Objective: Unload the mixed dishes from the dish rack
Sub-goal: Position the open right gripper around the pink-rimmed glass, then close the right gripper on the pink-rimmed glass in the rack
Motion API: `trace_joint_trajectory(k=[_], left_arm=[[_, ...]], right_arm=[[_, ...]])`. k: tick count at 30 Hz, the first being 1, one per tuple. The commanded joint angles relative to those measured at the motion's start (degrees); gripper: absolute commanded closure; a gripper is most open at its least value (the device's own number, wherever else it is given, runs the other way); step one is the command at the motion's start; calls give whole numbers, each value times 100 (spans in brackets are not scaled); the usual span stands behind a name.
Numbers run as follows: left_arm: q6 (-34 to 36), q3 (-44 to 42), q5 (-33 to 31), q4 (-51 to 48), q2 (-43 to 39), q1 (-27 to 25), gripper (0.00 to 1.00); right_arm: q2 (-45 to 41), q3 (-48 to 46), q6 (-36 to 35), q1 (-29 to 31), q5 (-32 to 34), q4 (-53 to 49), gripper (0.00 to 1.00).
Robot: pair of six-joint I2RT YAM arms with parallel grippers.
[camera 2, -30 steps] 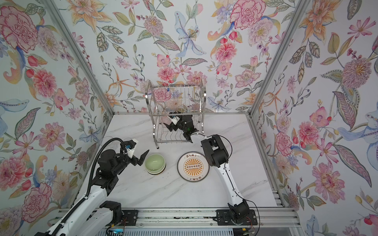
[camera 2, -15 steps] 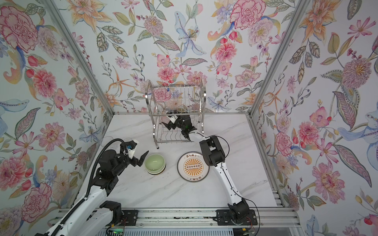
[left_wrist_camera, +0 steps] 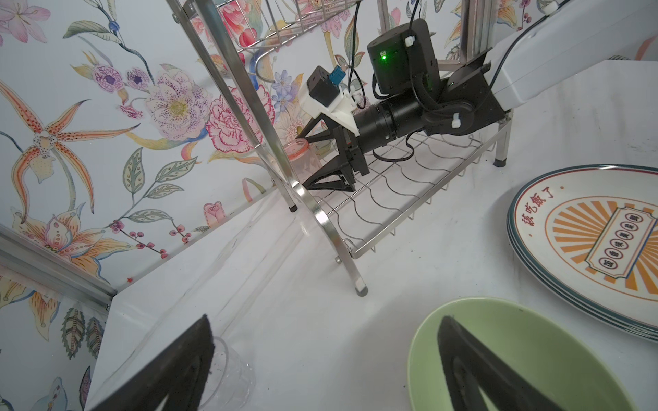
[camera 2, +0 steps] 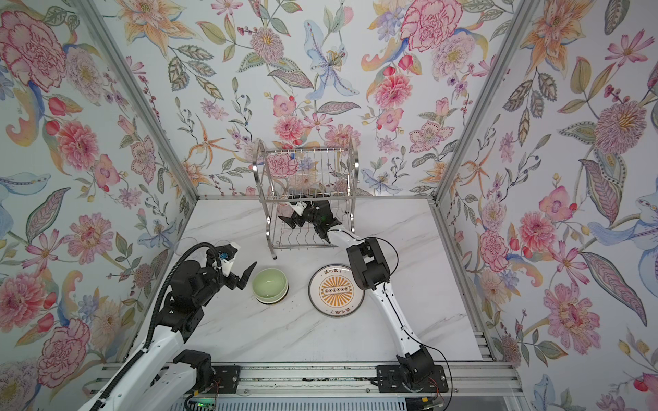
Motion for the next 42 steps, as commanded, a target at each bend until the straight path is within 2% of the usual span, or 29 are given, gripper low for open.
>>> trace_joint_trajectory(k=[1, 5, 9, 14, 22, 34, 42], left_arm=[[71, 160, -73, 17, 26, -72, 1], [86, 168, -110, -31, 9, -79, 1], [113, 167, -131, -42, 33, -82, 1], [145, 182, -150, -86, 29, -80, 1], [475, 321, -368, -529, 27, -80, 1], [496, 312, -358, -414, 135, -81, 1], [808, 372, -499, -588, 195, -78, 1]], right_arm=[[41, -60, 459, 21, -255, 322, 5], [-61, -302, 597, 30, -245, 684, 6], [74, -141, 720, 22, -41, 759, 2], [332, 328, 740, 21, 144, 506, 0], [505, 618, 382, 61, 329, 134, 0], [360, 574, 561, 22, -474, -141, 16], [-129, -282, 902, 13, -419, 648, 23]])
